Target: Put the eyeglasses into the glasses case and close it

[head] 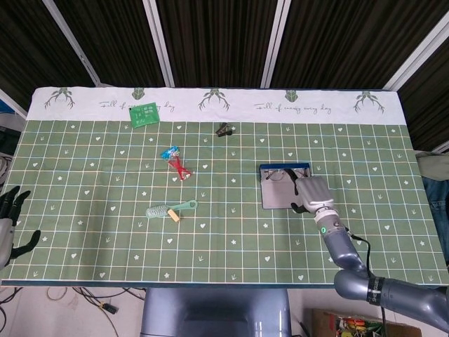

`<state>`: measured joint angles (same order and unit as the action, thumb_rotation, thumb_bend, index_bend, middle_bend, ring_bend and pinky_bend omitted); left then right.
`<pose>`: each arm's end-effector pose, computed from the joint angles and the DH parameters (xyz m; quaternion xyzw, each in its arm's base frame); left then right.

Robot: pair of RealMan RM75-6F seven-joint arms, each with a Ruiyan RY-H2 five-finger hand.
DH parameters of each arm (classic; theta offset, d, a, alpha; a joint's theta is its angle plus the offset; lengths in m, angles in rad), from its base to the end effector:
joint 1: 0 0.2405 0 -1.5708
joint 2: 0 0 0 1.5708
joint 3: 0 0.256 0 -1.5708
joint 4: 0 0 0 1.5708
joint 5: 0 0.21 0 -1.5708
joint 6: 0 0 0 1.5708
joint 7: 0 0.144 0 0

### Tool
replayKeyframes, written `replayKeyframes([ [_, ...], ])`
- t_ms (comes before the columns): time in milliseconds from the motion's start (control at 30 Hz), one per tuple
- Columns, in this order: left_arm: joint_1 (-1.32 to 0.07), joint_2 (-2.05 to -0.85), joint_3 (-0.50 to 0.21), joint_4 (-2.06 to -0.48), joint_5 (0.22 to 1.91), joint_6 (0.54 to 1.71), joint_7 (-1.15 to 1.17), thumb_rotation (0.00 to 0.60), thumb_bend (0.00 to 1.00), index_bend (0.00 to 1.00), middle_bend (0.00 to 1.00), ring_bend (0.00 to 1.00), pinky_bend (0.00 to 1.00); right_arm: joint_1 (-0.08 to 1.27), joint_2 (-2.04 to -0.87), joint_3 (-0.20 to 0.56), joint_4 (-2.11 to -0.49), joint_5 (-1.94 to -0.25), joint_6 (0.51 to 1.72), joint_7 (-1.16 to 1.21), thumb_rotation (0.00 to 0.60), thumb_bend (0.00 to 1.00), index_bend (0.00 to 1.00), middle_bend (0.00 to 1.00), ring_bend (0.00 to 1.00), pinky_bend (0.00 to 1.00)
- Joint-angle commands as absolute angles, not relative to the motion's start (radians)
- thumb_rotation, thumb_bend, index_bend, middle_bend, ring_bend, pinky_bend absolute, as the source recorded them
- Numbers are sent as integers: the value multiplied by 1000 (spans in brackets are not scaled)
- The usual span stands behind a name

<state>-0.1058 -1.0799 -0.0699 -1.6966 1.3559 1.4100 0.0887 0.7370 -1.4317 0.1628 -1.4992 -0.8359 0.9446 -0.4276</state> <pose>-0.3142 0.1892 0.1634 -0.5761 -0.4189 -0.3431 0.6123 -0.1994 -0.3593 0.0221 0.6999 -0.4337 0.2910 0.4873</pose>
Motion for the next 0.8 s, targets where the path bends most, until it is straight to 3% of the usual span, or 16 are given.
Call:
replayKeyframes([
  [33, -106, -1080, -69, -1697, 1356, 1409, 90, 600, 322, 71, 0, 0, 0, 683, -1473, 137, -1457, -993, 1038, -327, 600, 208, 148, 288, 293, 231],
  [167, -105, -1078, -67, -1700, 1356, 1409, 91, 600, 322, 73, 0, 0, 0, 659, -1508, 119, -1396, -1054, 1046, -259, 600, 190, 148, 227, 217, 212],
  [800, -107, -1074, -68, -1704, 1344, 1400, 98, 600, 322, 74, 0, 0, 0, 650, -1611, 128, -1236, -1127, 1031, -219, 600, 269, 244, 268, 243, 212],
])
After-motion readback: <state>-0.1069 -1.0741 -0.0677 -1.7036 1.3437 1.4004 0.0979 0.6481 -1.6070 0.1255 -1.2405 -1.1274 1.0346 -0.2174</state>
